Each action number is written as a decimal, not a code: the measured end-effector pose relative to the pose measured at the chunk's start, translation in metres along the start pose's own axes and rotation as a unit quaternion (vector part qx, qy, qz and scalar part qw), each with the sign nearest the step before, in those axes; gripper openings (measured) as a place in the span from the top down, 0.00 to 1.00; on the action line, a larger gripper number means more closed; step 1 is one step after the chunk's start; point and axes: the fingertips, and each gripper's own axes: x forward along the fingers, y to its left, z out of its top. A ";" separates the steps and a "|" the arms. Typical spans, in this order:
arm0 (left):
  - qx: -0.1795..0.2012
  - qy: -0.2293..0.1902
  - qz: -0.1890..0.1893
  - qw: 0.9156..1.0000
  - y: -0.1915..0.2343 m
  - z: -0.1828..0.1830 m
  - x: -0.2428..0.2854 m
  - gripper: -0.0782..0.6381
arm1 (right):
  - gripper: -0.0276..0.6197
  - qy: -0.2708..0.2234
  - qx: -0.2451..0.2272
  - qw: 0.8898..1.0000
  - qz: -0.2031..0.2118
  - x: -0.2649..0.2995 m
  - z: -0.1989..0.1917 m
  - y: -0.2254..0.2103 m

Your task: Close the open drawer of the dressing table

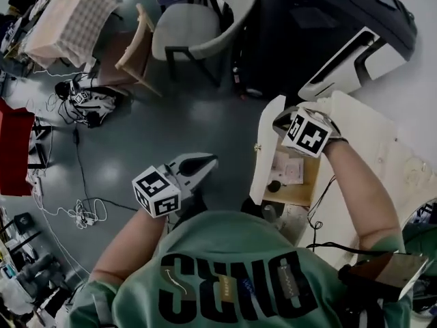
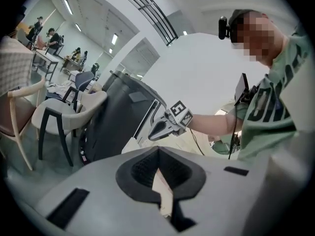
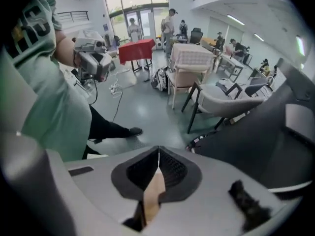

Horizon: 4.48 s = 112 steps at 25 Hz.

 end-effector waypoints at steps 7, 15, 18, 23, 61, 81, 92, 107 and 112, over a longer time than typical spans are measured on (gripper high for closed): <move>-0.028 -0.013 -0.007 0.999 0.015 -0.024 -0.017 0.88 | 0.94 0.118 -0.048 0.991 0.030 0.079 0.005 -0.019; -0.058 -0.020 -0.001 0.998 0.022 -0.047 -0.035 0.88 | 0.94 0.219 -0.060 0.973 0.041 0.112 -0.026 -0.024; -0.061 -0.020 -0.002 0.998 0.023 -0.049 -0.034 0.88 | 0.94 0.215 -0.055 0.974 0.047 0.117 -0.027 -0.021; -0.058 -0.017 -0.004 0.998 0.022 -0.055 -0.034 0.88 | 0.94 0.220 -0.063 0.973 0.044 0.123 -0.026 -0.018; -0.049 -0.011 -0.021 0.999 0.000 -0.058 -0.021 0.88 | 0.94 0.244 -0.040 0.968 0.036 0.112 -0.081 -0.016; -0.043 0.002 -0.037 0.998 -0.012 -0.056 0.000 0.88 | 0.94 0.268 -0.016 0.963 0.026 0.094 -0.123 -0.020; -0.041 0.011 -0.043 0.998 -0.017 -0.059 0.010 0.88 | 0.94 0.278 -0.004 0.960 0.017 0.086 -0.145 -0.026; -0.039 0.018 -0.051 0.998 -0.022 -0.063 0.021 0.88 | 0.94 0.287 0.005 0.958 0.016 0.084 -0.168 -0.027; -0.038 0.020 -0.052 0.998 -0.021 -0.061 0.022 0.88 | 0.94 0.297 0.007 0.955 0.013 0.081 -0.174 -0.028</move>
